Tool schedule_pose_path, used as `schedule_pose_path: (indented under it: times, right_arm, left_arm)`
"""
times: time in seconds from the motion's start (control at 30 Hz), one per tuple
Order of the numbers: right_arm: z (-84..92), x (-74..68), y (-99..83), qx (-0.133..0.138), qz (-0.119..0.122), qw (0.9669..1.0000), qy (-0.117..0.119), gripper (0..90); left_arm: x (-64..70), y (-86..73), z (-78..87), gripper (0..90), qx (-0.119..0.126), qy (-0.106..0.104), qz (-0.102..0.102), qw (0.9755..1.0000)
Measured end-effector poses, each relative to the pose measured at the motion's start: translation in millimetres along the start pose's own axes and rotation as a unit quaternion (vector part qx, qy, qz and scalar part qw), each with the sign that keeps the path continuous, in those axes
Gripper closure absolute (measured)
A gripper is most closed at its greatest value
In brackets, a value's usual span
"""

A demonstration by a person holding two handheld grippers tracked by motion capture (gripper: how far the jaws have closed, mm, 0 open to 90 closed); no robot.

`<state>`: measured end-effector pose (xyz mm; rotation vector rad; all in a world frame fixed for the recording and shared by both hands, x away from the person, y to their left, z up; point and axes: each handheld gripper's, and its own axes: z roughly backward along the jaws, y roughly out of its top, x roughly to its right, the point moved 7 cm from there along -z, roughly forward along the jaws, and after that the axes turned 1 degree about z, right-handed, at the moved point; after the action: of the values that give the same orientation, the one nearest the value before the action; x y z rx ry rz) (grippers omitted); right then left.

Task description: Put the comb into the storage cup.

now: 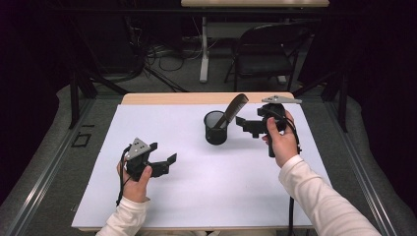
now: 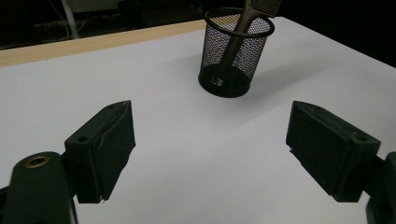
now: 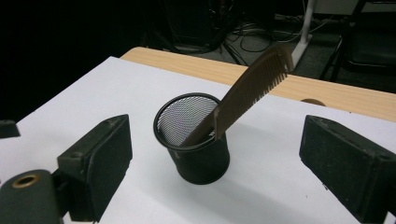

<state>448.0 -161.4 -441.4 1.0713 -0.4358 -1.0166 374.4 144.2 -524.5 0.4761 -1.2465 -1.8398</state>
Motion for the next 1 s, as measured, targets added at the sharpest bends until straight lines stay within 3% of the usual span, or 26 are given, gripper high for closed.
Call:
schedule_pose_path:
  times: [0.4, 0.6, 1.0]
  right_arm:
    - [15.8, -16.7, -19.9, 0.000, 0.029, 0.9994, 0.020, 7.5]
    - [20.0, -18.4, -37.7, 0.005, 0.014, 0.9994, 0.033, 7.5]
    - [28.0, -11.2, -64.8, 0.018, -0.009, 0.9995, 0.026, 7.5]
  left_arm:
    - [-3.3, 1.2, 3.0, 15.8, 0.006, 0.002, 0.003, 1.0000]
    - [-4.5, 1.3, 4.7, 15.8, 0.007, 0.003, 0.004, 1.0000]
    - [-6.0, 1.2, 5.0, 15.8, 0.009, 0.005, 0.006, 0.9999]
